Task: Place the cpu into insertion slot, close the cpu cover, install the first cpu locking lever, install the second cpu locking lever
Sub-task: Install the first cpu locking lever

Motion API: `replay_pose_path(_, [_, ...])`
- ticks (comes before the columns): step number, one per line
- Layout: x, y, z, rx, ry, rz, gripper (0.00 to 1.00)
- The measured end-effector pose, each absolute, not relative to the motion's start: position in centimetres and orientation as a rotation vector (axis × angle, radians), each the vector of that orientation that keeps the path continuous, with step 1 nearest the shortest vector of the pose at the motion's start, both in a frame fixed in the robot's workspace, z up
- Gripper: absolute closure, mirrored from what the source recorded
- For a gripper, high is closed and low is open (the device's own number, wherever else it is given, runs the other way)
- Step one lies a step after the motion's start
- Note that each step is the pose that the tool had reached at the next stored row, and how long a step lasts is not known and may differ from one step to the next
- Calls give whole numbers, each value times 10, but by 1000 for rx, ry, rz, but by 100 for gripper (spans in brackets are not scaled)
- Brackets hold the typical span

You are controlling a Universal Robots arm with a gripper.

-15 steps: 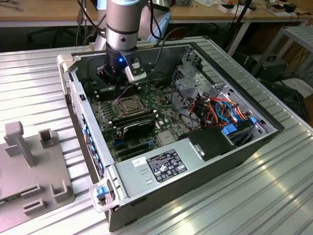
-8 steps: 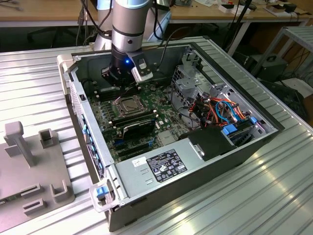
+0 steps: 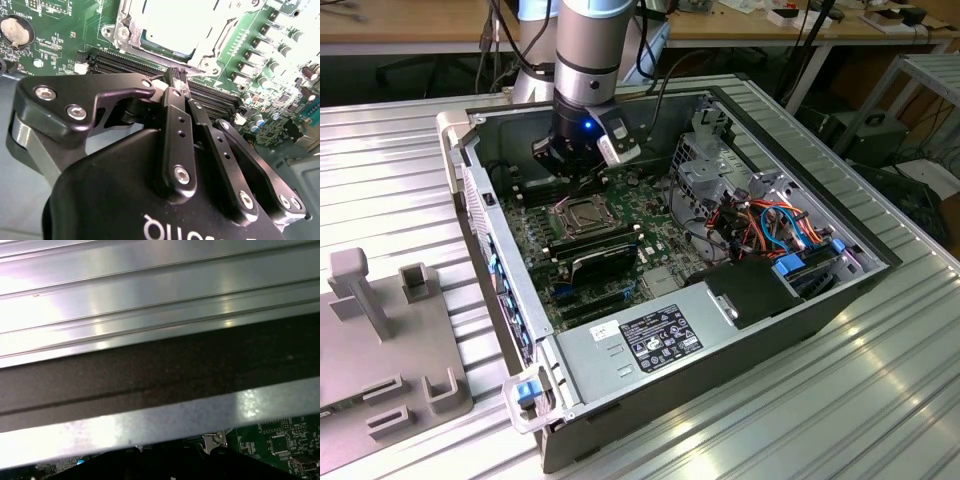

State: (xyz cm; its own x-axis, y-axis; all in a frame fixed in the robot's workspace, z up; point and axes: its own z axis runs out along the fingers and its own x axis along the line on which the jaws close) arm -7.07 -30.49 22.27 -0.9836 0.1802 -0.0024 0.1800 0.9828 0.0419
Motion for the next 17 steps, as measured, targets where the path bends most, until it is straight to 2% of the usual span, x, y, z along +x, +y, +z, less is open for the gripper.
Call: replay_pose_path(17, [-71, -305, 223, 182, 3131, 66, 89])
